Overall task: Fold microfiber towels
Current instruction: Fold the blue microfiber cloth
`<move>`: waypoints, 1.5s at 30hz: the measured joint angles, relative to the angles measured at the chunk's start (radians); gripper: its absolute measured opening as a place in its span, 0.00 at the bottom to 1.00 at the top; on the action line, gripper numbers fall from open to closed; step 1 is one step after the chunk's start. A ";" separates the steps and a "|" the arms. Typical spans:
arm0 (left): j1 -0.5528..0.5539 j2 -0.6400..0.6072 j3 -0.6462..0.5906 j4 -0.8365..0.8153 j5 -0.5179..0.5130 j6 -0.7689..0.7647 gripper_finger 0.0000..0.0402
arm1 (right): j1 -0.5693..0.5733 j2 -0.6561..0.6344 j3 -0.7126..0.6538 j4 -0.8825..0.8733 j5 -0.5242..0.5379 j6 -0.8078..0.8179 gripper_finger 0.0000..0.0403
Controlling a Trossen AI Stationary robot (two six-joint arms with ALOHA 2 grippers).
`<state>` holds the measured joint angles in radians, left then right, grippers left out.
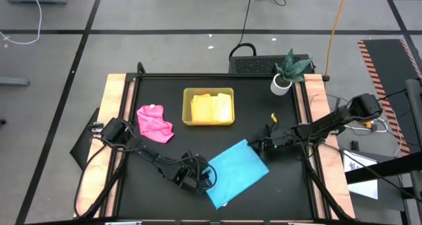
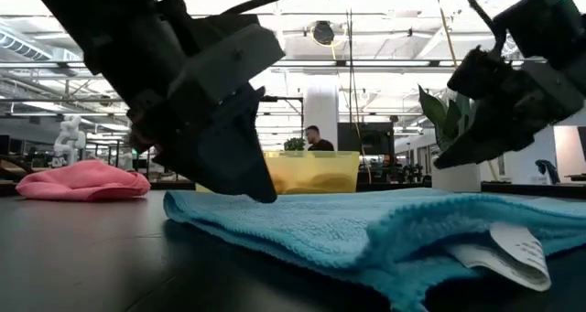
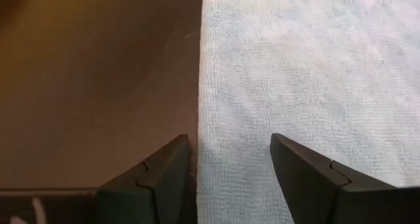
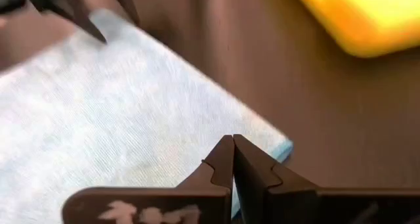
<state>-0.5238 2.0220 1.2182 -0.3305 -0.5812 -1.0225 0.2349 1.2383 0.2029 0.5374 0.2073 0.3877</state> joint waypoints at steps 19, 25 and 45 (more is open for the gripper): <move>-0.036 0.047 -0.001 0.110 -0.035 -0.025 0.54 | -0.131 0.228 0.050 0.185 0.080 -0.170 0.00; -0.042 0.047 -0.001 0.308 -0.035 0.024 0.54 | -0.099 0.147 0.051 0.178 -0.088 -0.123 0.00; -0.056 0.042 0.002 0.169 0.038 -0.095 0.54 | -0.184 0.538 0.229 0.268 0.002 -0.114 0.00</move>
<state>-0.5799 2.0636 1.2203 -0.1613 -0.5428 -1.1175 0.0514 1.7765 0.4320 0.8053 0.2095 0.2736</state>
